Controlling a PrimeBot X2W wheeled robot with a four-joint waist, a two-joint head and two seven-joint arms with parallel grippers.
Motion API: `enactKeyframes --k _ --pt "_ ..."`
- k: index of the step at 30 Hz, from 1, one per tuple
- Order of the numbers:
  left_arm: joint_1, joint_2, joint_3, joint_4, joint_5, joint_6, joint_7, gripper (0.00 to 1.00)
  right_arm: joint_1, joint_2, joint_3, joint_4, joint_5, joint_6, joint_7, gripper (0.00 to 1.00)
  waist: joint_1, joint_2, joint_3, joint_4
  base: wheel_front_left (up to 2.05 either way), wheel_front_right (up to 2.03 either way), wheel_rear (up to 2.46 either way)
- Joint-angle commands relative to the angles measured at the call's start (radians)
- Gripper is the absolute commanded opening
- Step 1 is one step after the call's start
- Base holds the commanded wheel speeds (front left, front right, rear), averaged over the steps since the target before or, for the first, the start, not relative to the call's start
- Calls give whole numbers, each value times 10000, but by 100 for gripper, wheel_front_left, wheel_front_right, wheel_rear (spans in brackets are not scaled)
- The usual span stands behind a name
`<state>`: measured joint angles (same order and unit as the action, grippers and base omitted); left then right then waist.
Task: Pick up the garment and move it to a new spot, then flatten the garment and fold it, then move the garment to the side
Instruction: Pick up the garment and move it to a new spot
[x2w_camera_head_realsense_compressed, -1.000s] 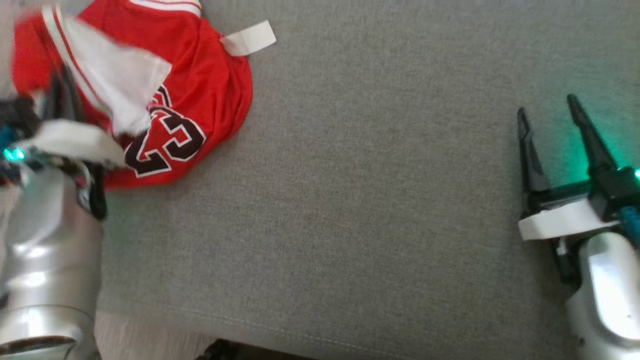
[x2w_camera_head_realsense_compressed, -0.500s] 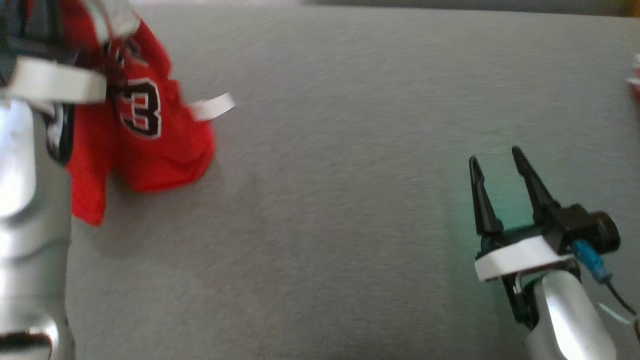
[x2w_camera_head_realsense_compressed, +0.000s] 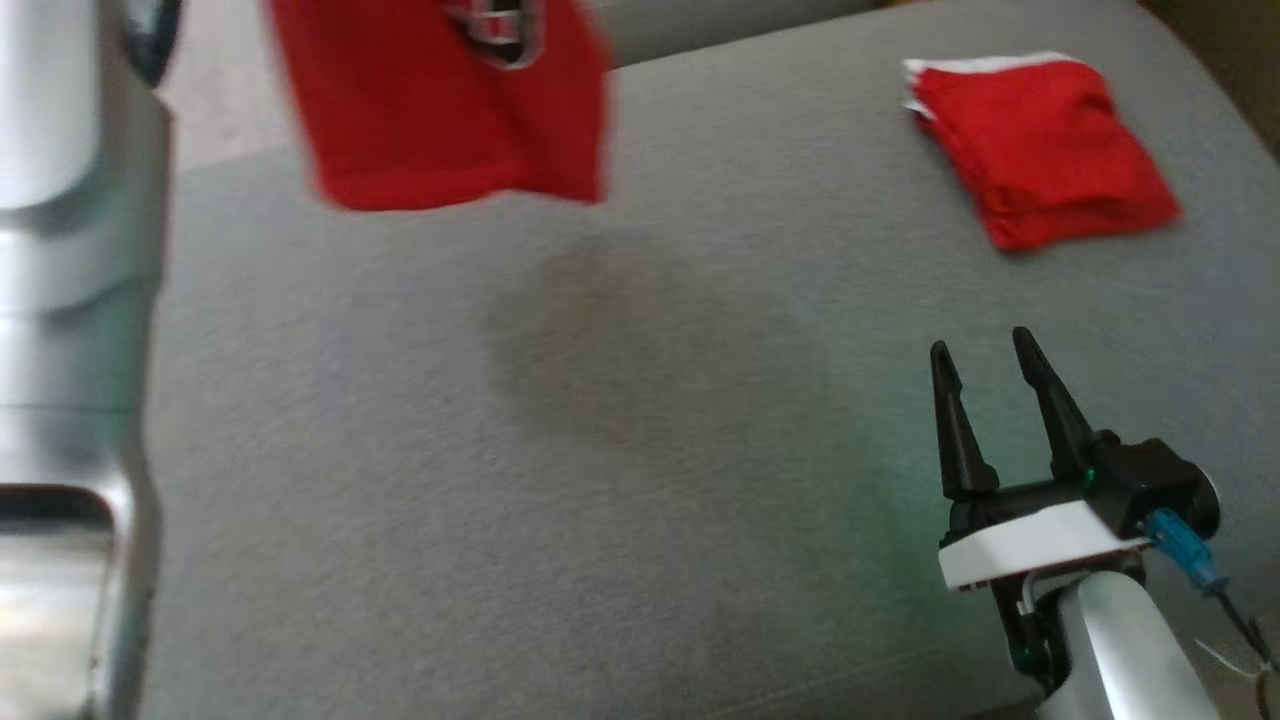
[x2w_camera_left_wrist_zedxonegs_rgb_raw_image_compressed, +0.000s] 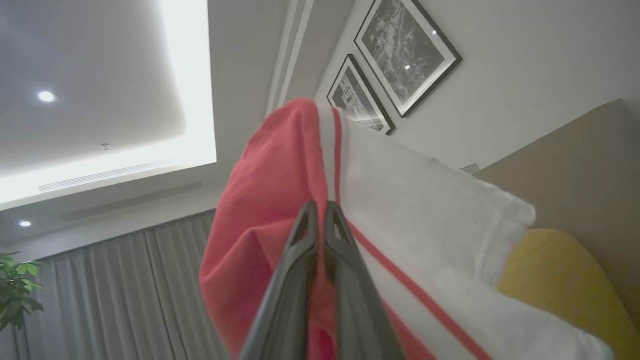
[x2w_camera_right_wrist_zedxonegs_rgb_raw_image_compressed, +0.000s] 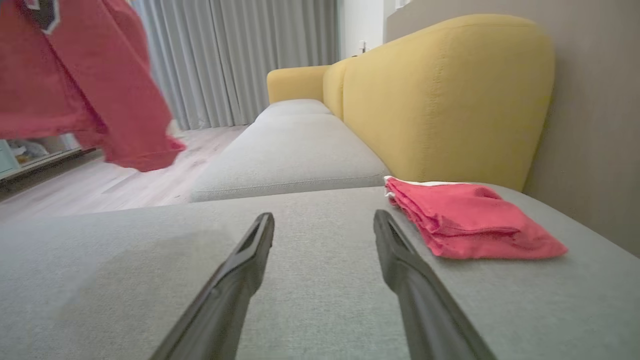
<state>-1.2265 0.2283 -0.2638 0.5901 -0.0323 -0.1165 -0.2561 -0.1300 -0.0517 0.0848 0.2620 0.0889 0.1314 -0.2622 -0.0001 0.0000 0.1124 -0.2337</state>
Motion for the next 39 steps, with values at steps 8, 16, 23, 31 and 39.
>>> enactKeyframes --k 8,16,23,31,39 --pt "2293 -1110 786 487 -1420 289 -52 0 -98 13 240 -491 315 -7 4 100 1 0 424 -386 0 0 0" --pt "7661 -1751 911 -276 -2212 189 -55 100 174 14 64 -389 181 -7 4 100 1 0 381 357 0 0 0" --pt "10679 -1776 522 -1951 -2818 808 -56 100 813 14 -375 -283 -51 -7 4 100 1 0 -443 1210 0 0 0" --pt "13294 -1779 1373 -4795 -2334 1987 -56 100 2125 14 -980 -399 -40 -7 4 100 1 0 -1464 2282 0 0 0" --pt "14209 -1779 1800 -5624 -1645 2275 -56 100 2815 14 -833 -407 248 -7 4 100 1 0 -2025 2590 0 0 0"
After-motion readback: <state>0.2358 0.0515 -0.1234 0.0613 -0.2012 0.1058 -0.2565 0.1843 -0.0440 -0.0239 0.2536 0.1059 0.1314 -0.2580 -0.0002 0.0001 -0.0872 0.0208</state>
